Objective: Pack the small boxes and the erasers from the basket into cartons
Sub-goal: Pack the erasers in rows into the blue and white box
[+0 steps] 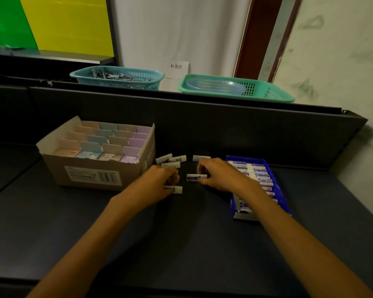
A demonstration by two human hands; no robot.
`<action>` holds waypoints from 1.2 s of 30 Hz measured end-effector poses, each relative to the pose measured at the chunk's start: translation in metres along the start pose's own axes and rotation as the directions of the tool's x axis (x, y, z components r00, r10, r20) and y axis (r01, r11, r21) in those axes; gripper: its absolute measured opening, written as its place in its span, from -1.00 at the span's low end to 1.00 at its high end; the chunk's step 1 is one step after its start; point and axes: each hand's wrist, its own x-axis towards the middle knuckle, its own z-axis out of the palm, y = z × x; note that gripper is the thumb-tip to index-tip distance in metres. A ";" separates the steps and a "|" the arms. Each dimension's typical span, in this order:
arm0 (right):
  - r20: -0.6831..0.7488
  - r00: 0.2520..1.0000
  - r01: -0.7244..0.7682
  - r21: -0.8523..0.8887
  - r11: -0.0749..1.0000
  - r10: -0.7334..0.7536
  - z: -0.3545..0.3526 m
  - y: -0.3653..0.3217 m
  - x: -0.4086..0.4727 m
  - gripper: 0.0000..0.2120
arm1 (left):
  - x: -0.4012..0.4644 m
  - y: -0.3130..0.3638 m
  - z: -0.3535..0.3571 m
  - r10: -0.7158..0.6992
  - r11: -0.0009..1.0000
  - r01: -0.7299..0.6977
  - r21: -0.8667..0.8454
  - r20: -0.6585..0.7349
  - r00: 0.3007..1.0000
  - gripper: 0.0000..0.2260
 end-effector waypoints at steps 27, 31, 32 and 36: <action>-0.199 0.969 -0.027 0.497 0.867 0.145 -0.038 0.052 -0.072 -0.79 | 0.024 0.056 0.005 0.185 0.944 -0.244 -0.224 -0.254 0.949 -0.70; -0.178 0.967 -0.030 0.633 0.774 0.183 -0.040 0.066 -0.086 -0.75 | 0.030 0.071 0.008 0.225 0.946 -0.280 -0.163 -0.290 0.930 -0.73; -0.172 0.967 -0.030 0.661 0.750 0.190 -0.041 0.070 -0.089 -0.75 | 0.031 0.074 0.010 0.235 0.944 -0.289 -0.158 -0.291 0.928 -0.73; -0.157 0.964 -0.052 0.680 0.731 0.214 -0.043 0.084 -0.097 -0.72 | 0.037 0.088 0.014 0.253 0.942 -0.302 -0.145 -0.281 0.926 -0.71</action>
